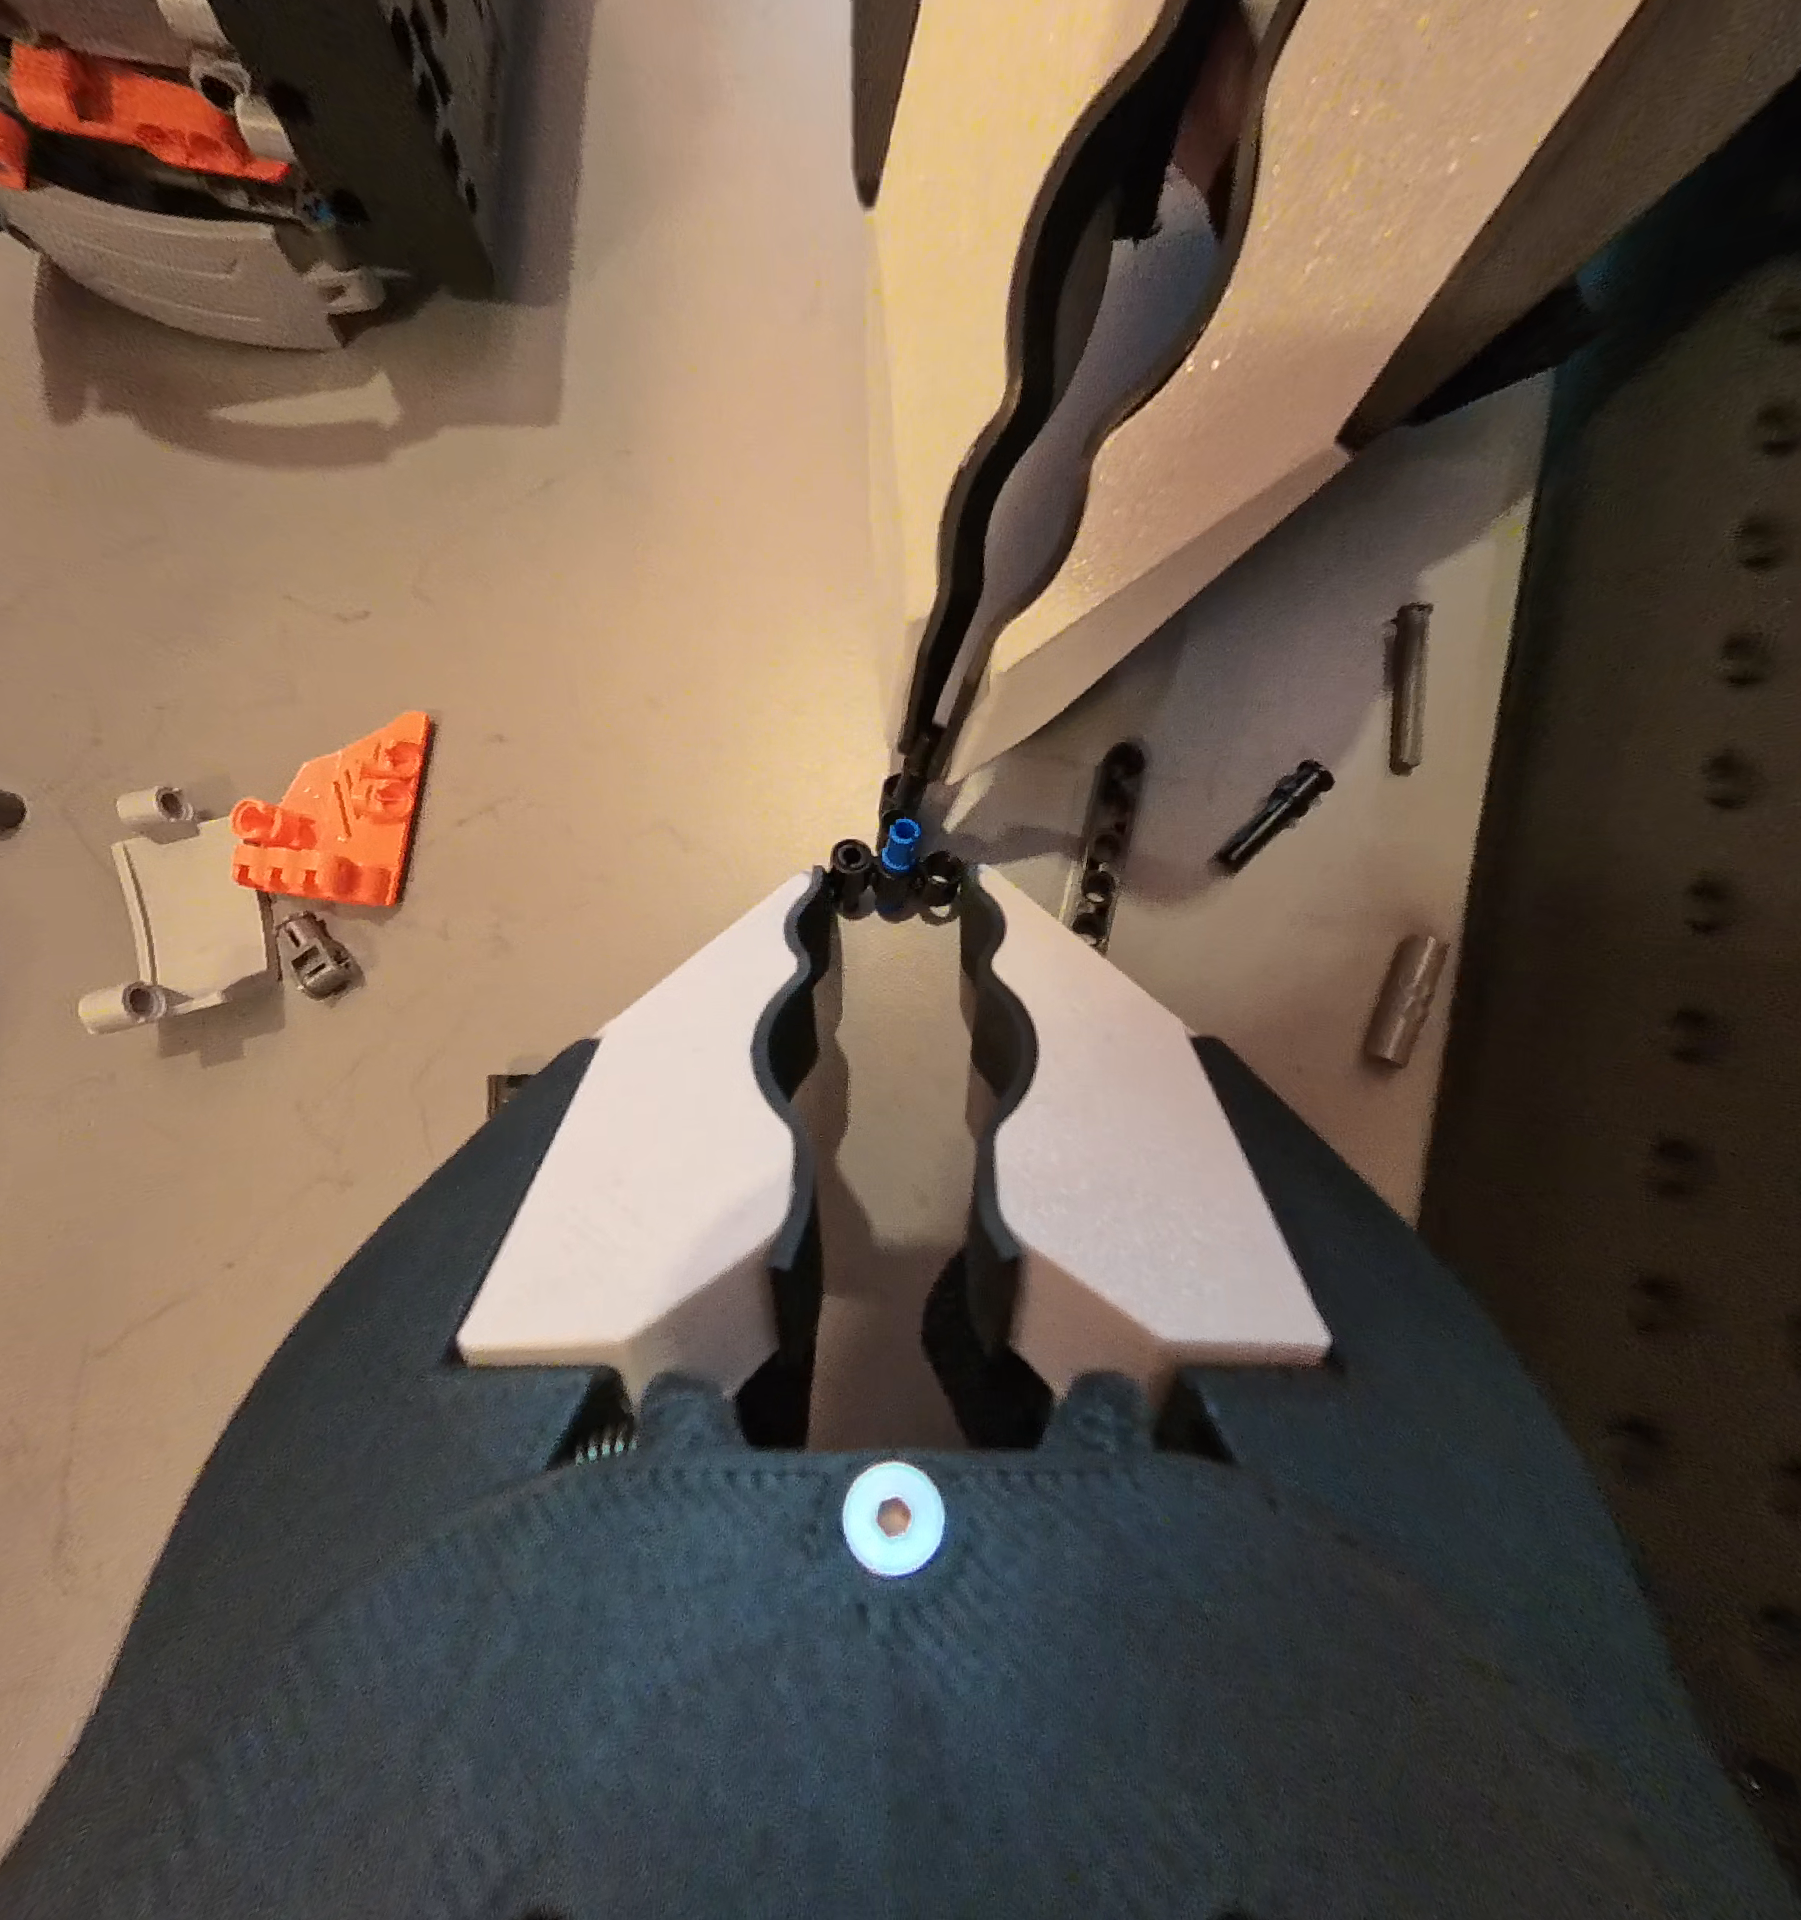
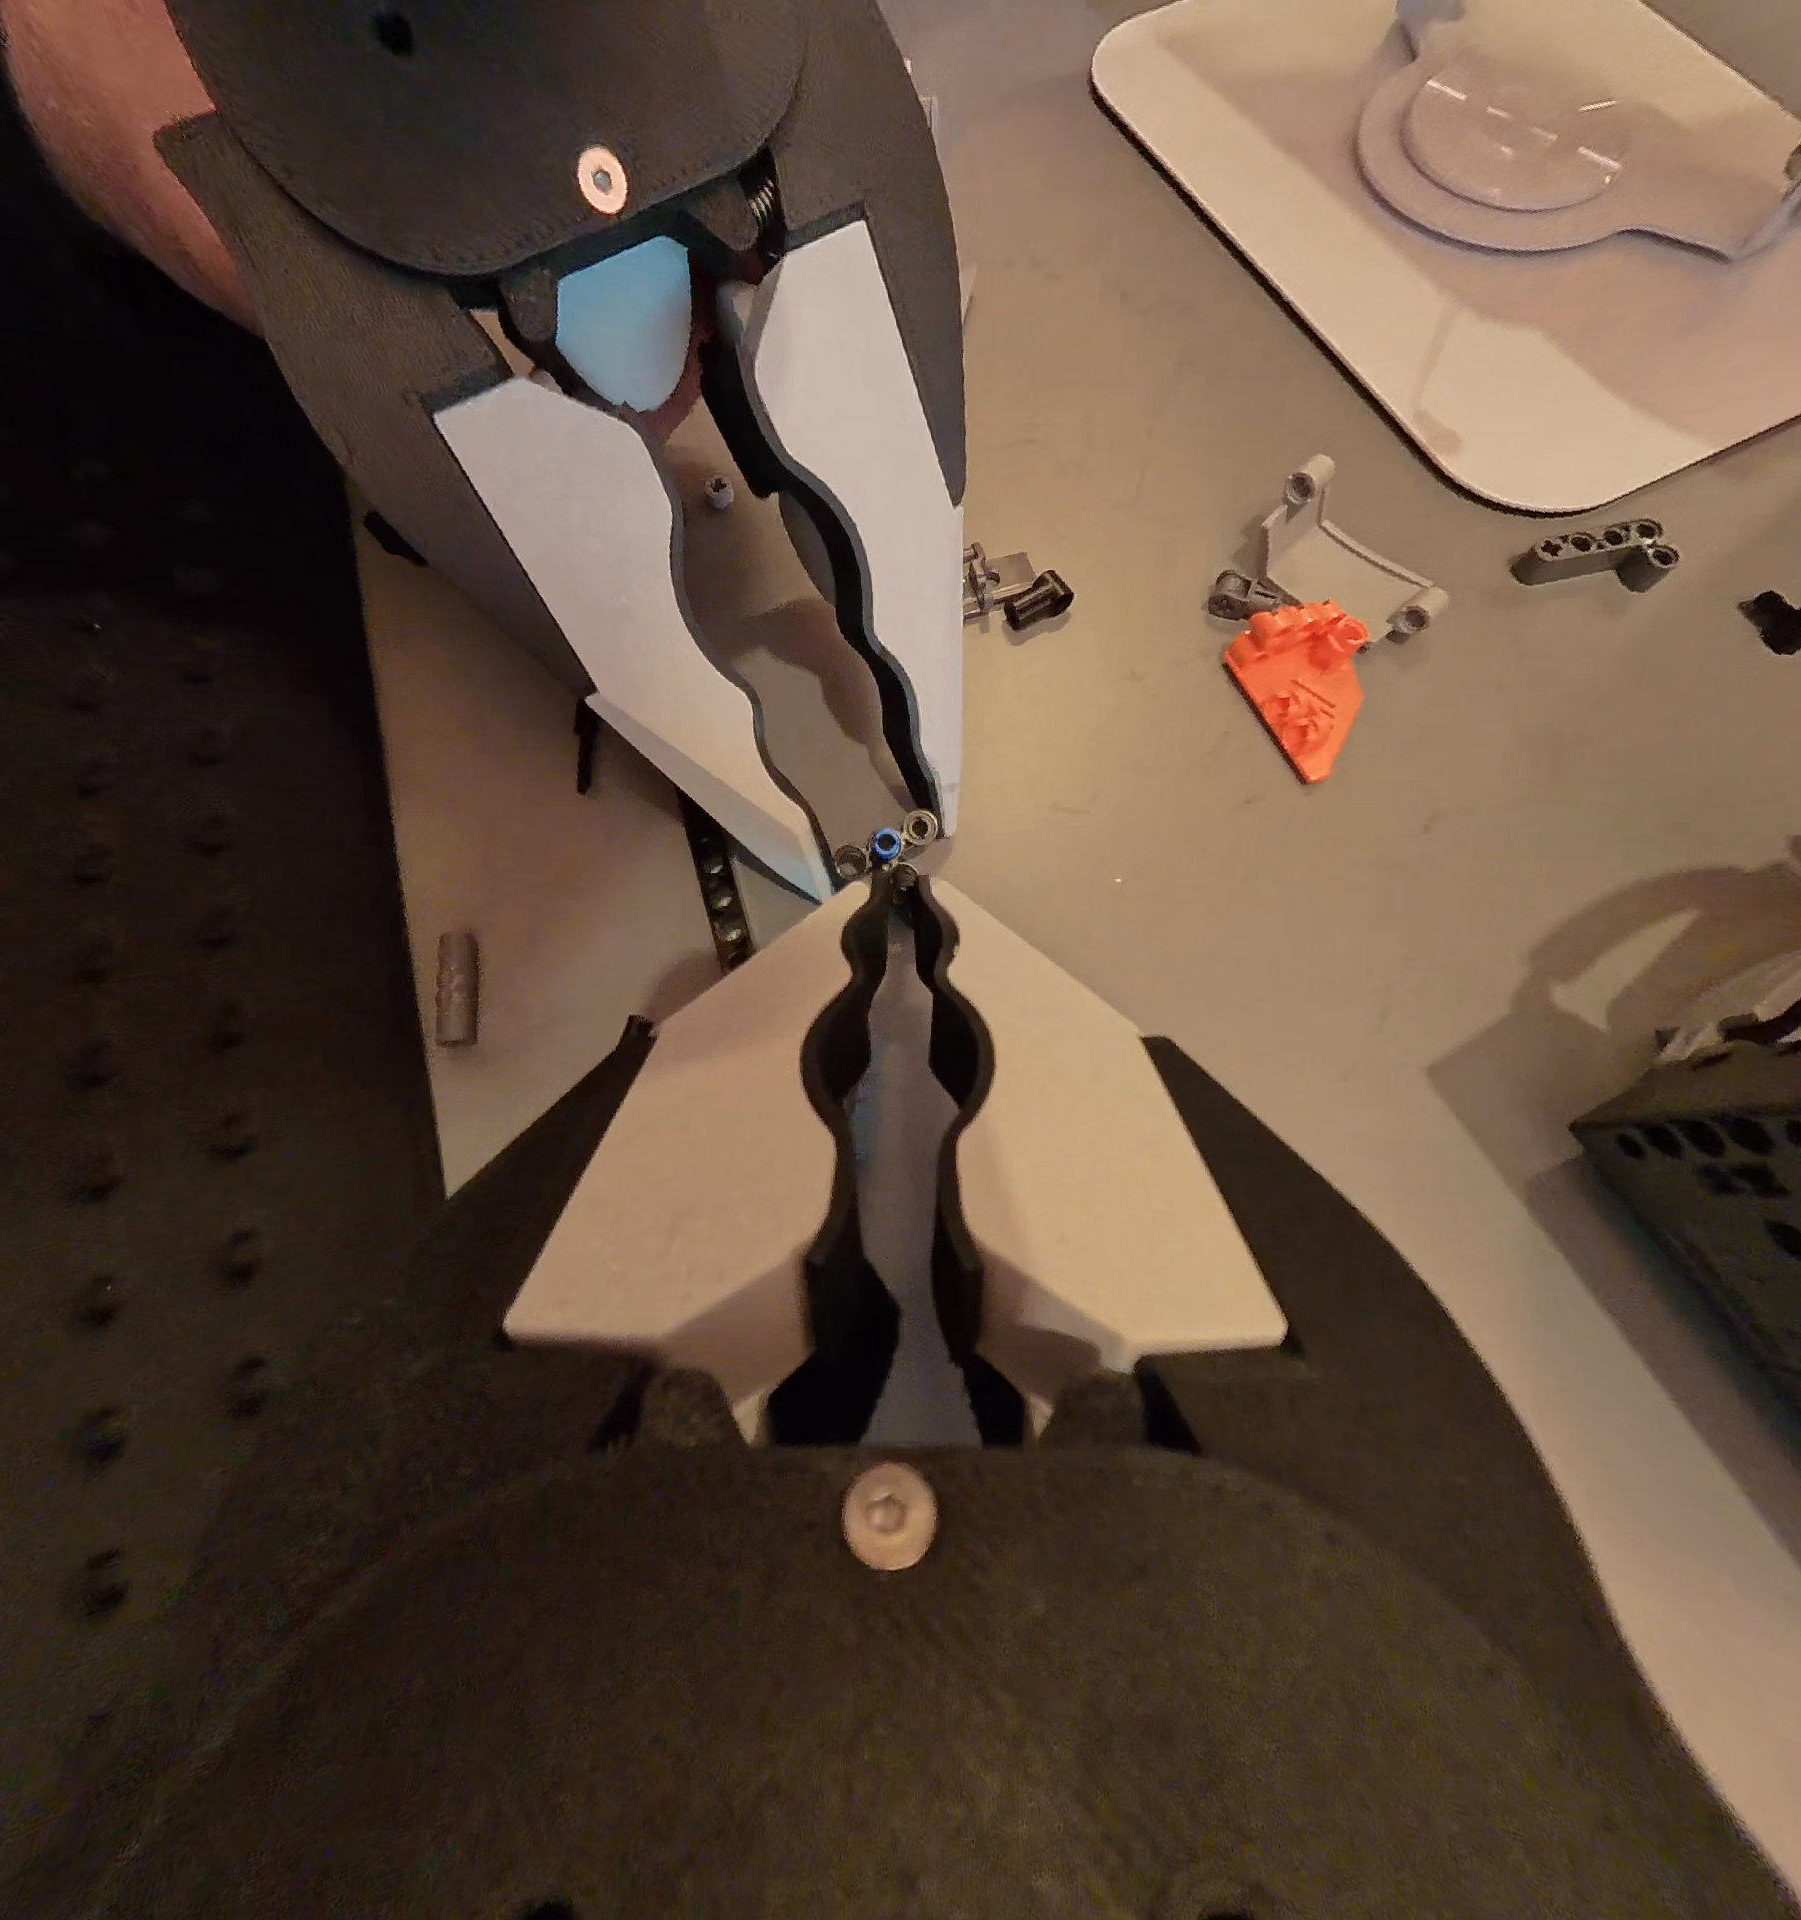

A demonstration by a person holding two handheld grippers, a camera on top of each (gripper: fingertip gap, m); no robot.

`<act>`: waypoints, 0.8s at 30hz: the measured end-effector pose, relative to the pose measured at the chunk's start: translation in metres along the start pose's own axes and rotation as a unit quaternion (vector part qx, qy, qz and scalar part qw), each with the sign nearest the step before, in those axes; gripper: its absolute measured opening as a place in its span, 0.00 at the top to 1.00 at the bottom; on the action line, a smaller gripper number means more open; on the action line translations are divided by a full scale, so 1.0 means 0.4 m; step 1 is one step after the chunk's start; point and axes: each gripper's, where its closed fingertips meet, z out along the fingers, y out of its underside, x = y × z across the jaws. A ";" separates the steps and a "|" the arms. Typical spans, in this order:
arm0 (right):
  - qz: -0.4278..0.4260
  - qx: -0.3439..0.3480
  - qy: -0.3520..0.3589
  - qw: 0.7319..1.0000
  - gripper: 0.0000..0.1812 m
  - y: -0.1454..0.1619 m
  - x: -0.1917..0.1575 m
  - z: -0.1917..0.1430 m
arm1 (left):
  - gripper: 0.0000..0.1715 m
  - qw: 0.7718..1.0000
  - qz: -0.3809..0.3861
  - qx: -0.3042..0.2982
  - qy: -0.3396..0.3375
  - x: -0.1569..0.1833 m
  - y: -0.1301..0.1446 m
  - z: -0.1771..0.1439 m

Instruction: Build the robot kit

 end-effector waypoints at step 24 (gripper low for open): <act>-0.059 -0.055 -0.007 0.997 1.00 0.012 0.000 0.018 | 0.87 1.000 0.007 0.022 -0.001 -0.002 -0.003 0.003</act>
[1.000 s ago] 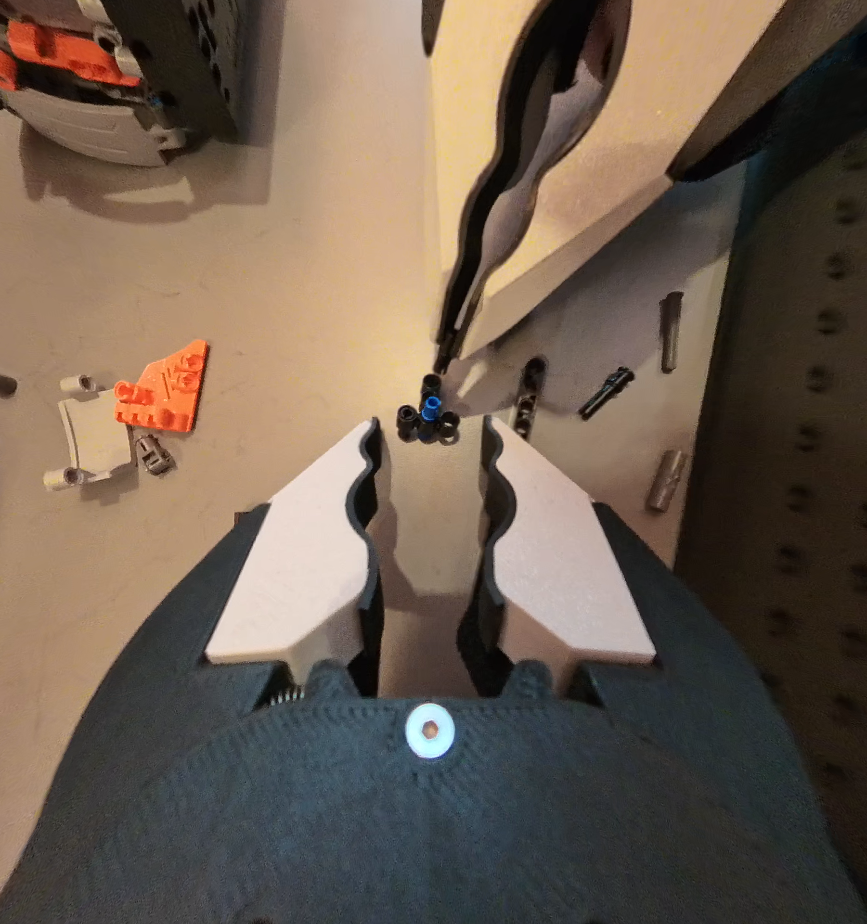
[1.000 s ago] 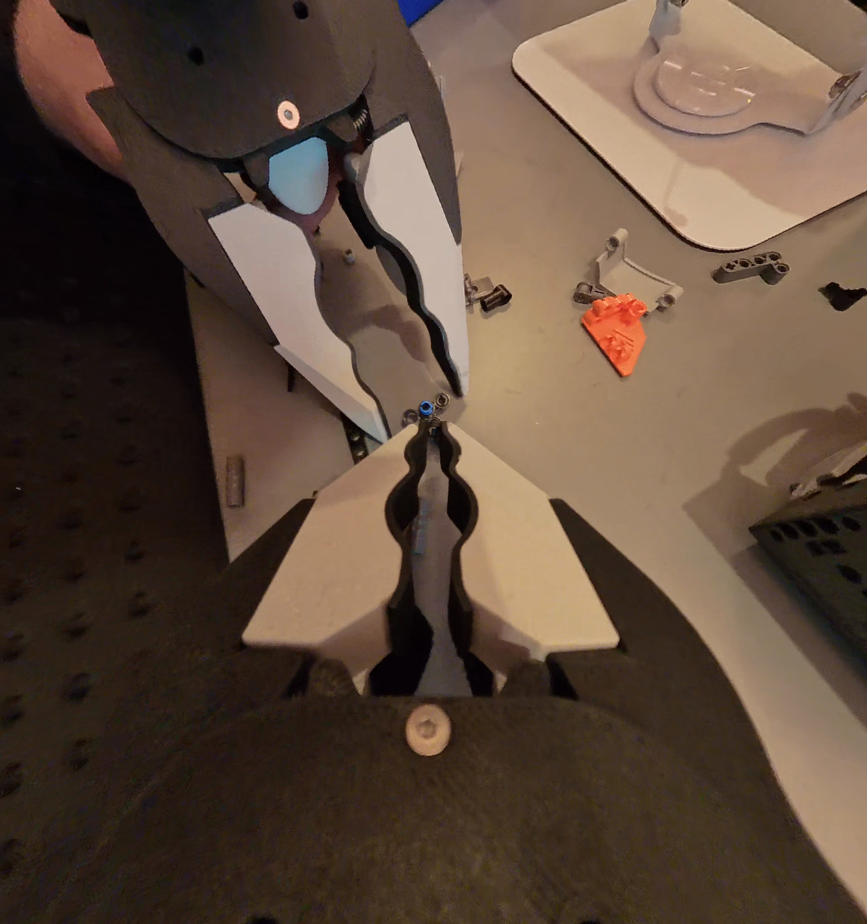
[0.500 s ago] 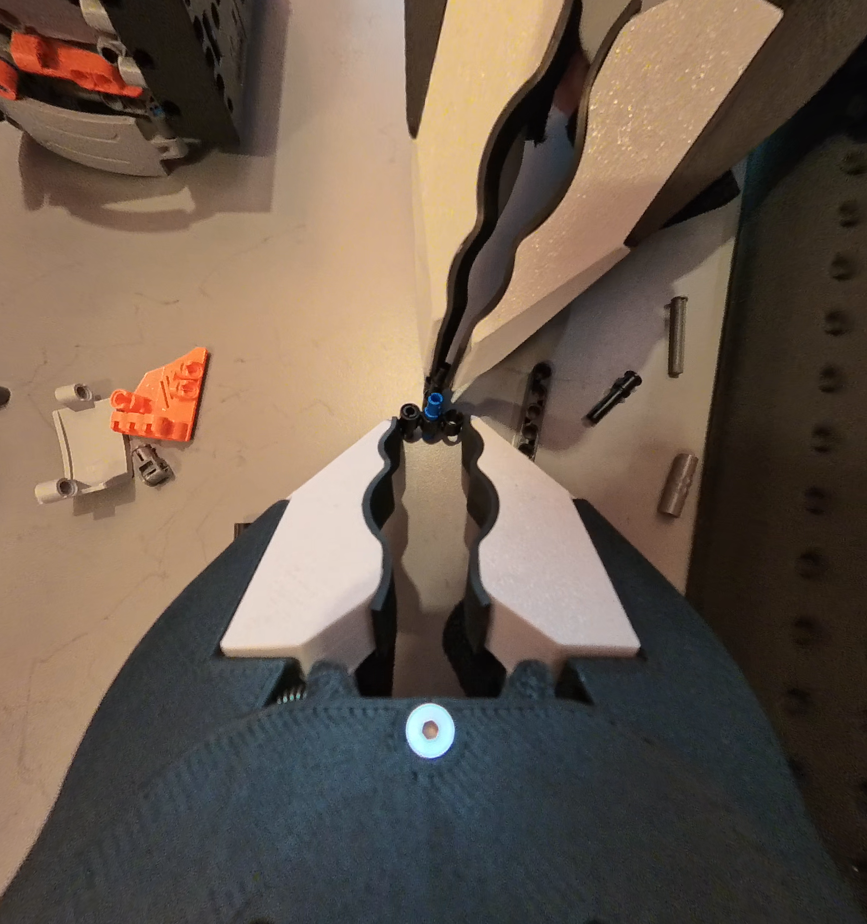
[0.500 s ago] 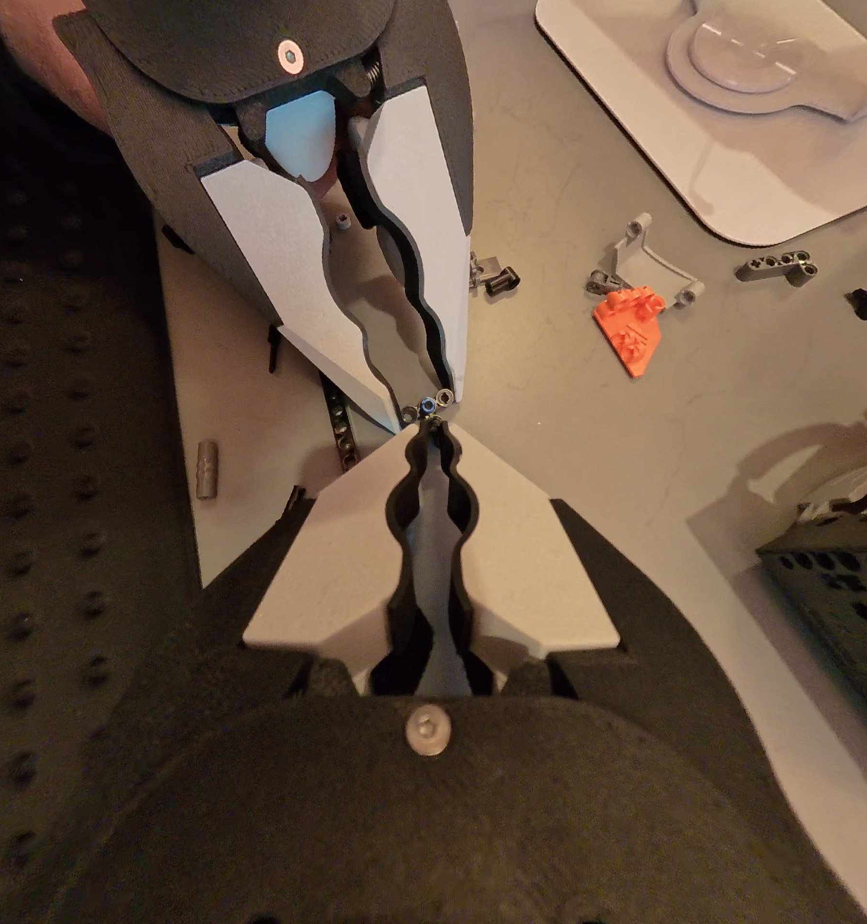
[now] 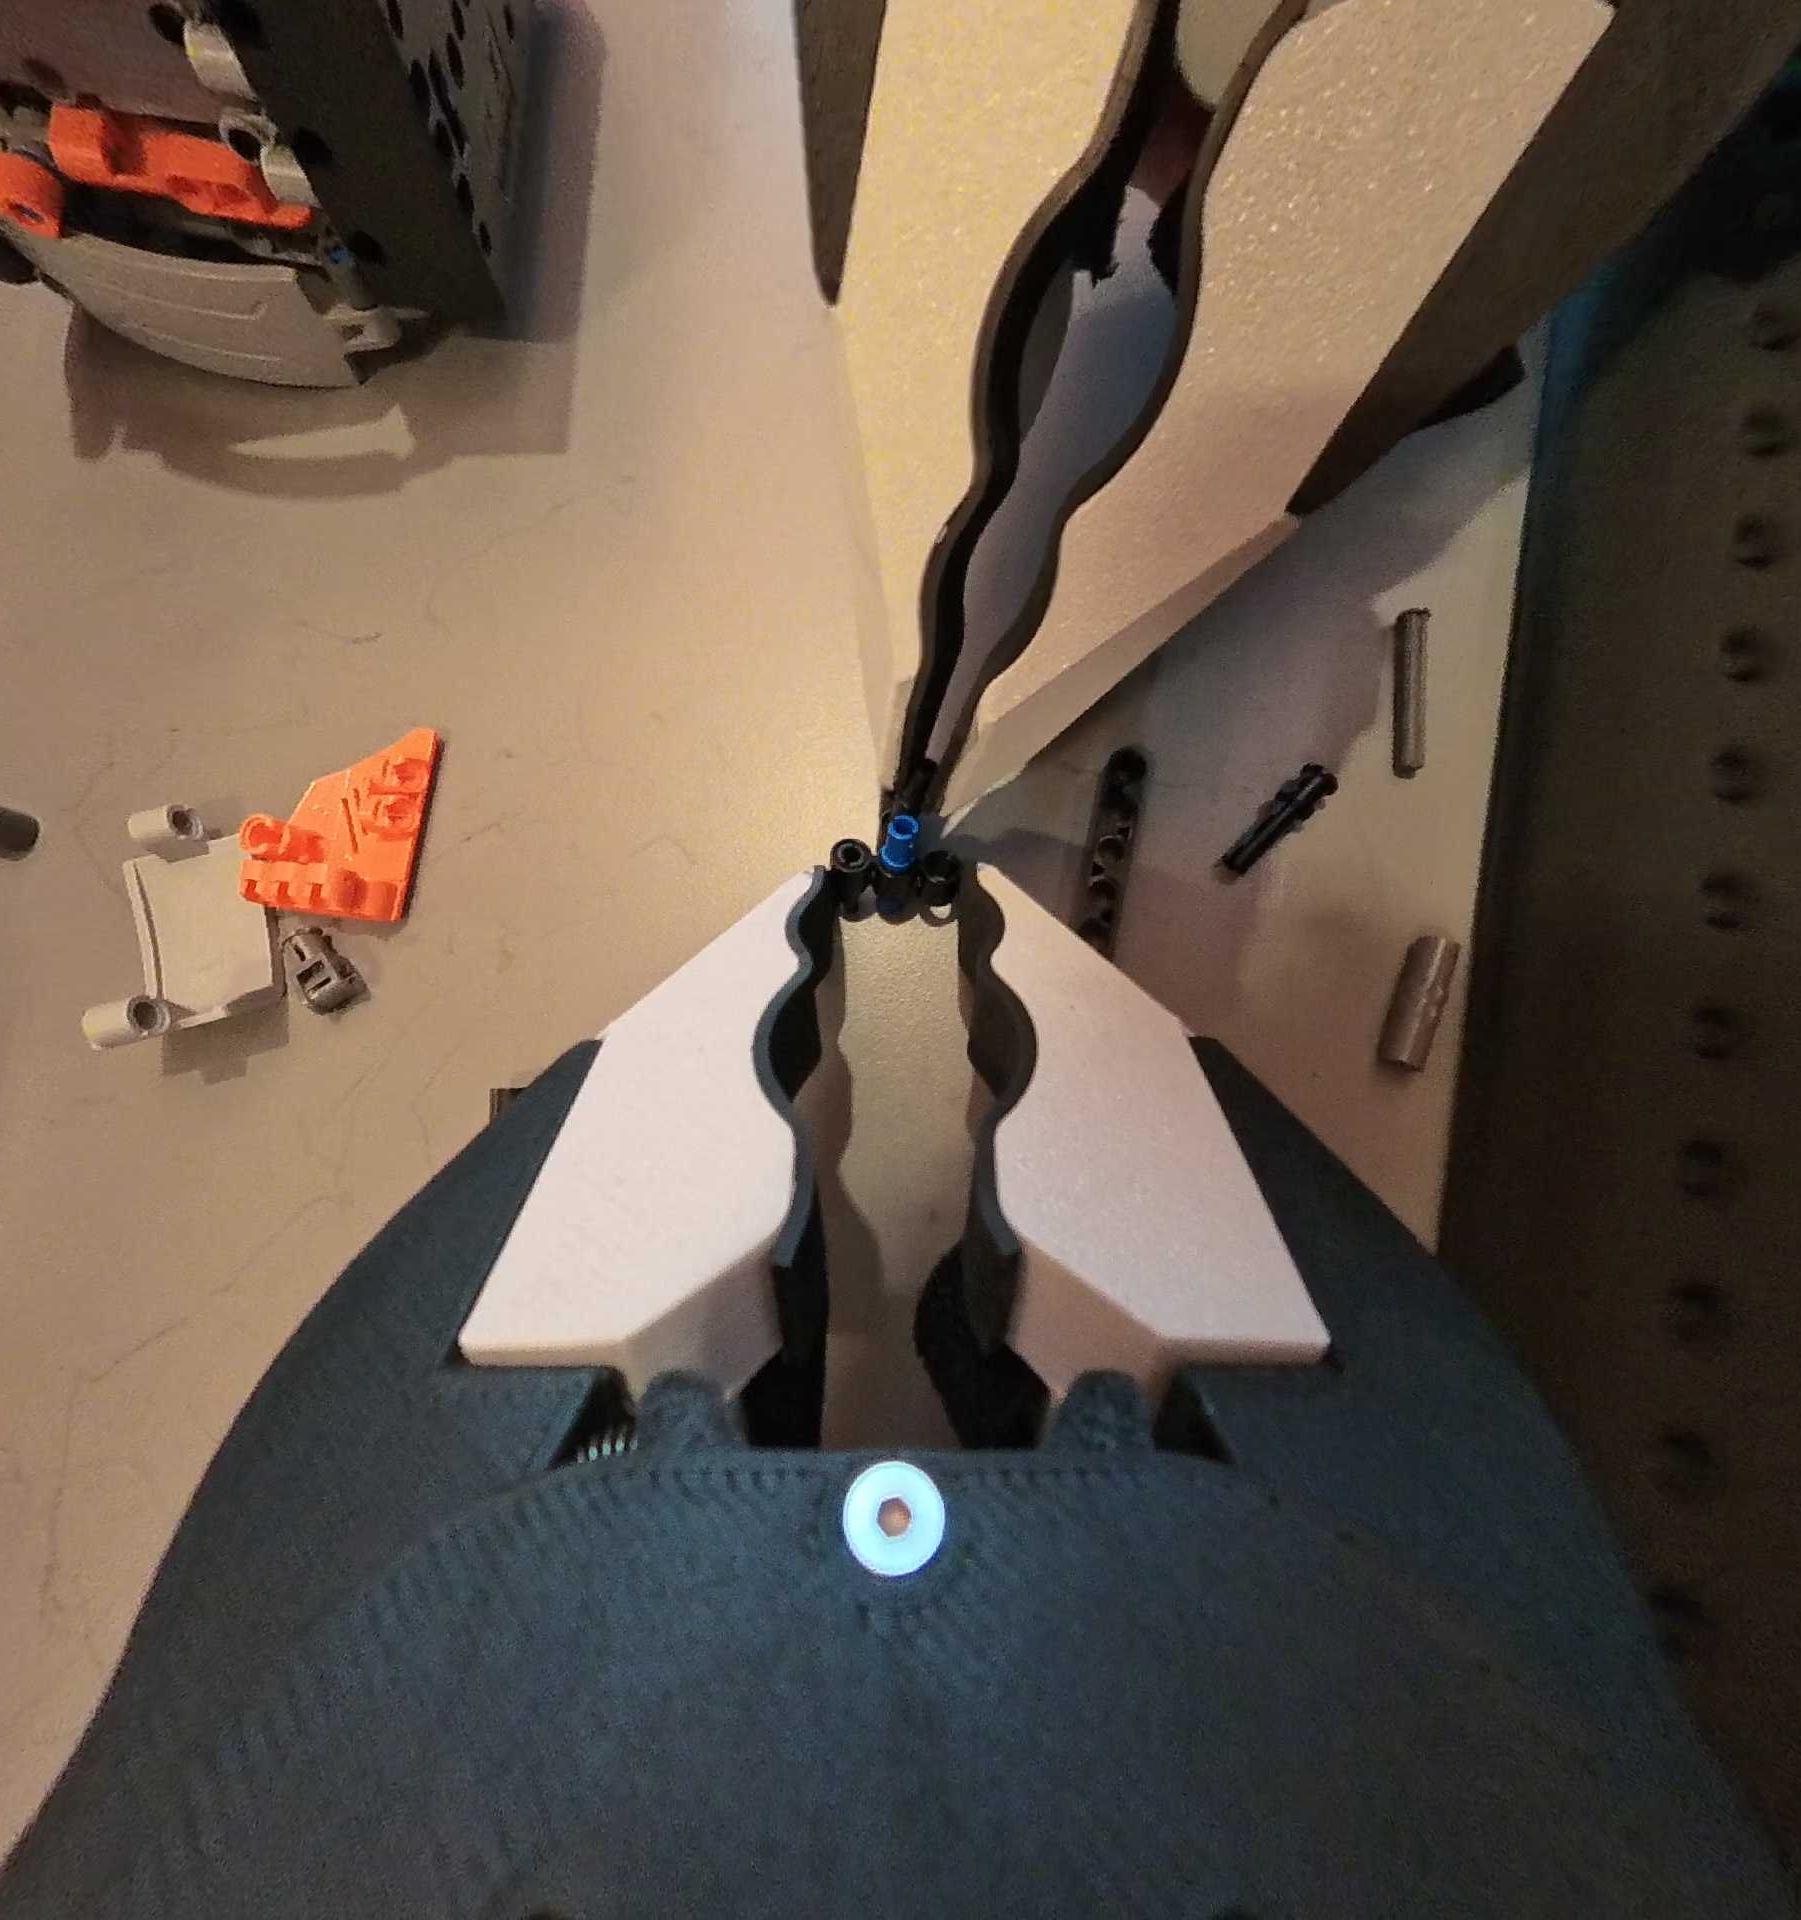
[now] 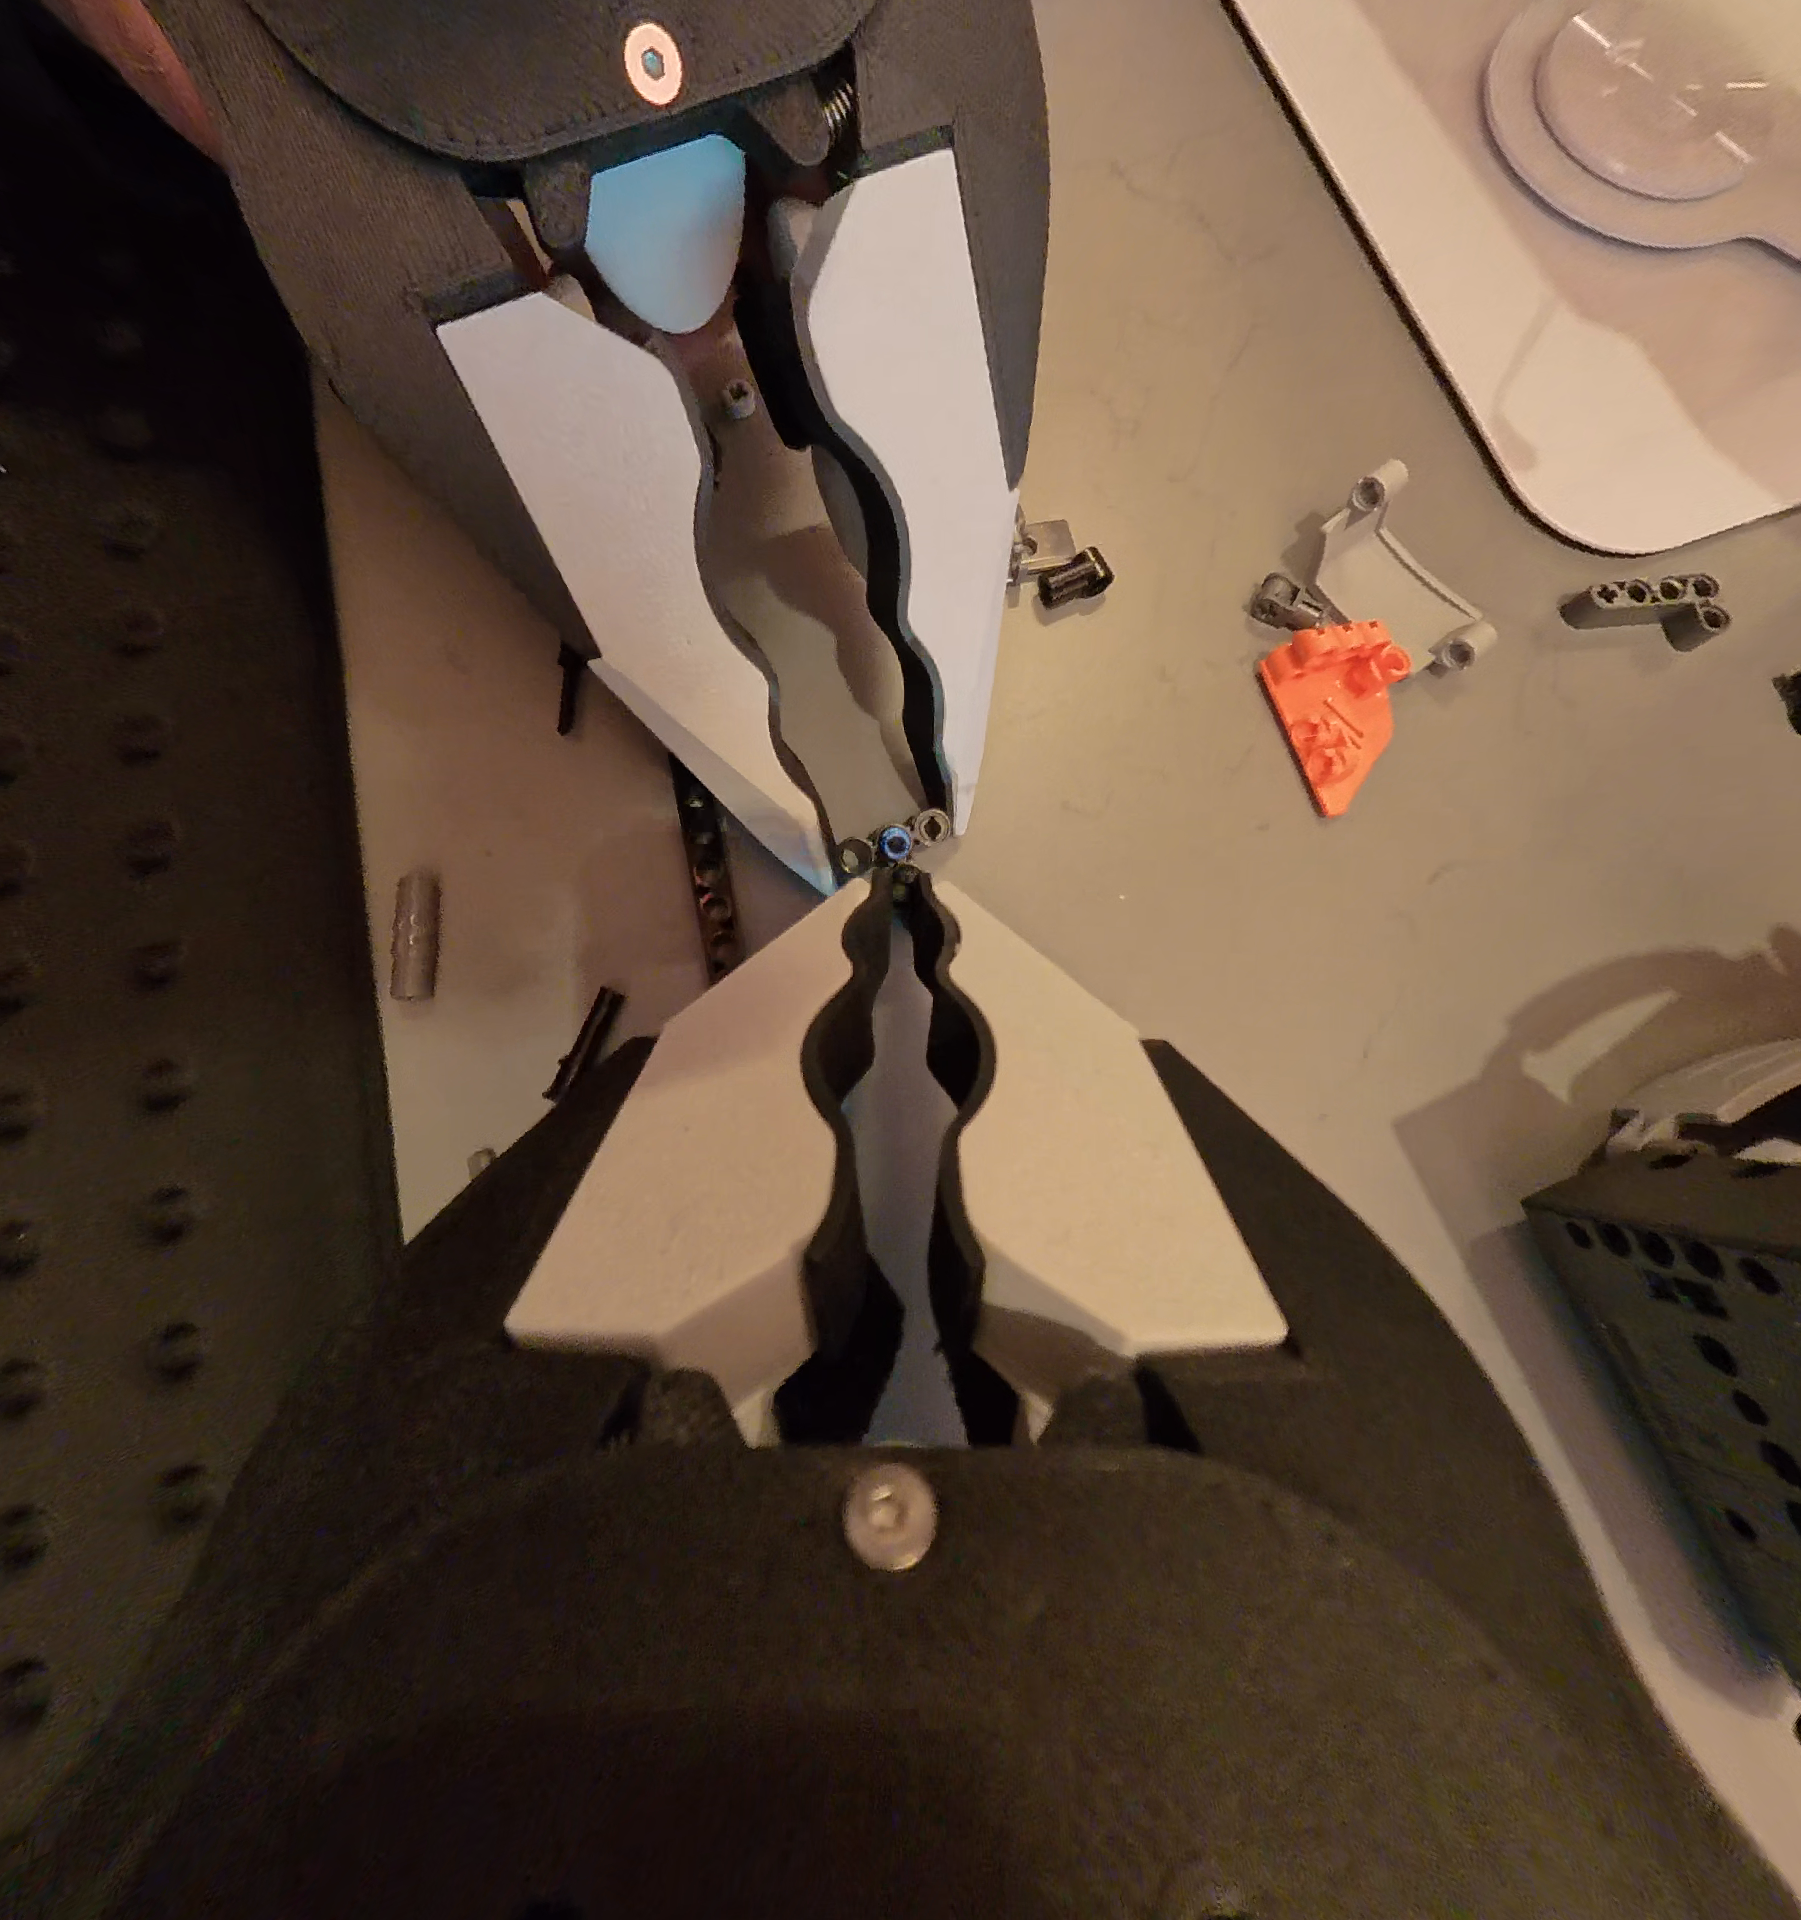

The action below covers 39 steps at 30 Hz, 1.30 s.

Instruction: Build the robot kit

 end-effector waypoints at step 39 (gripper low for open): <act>0.331 0.267 -0.252 0.869 0.88 -0.068 0.005 -0.231 | 0.87 0.979 0.167 0.088 -0.076 0.055 -0.235 -0.090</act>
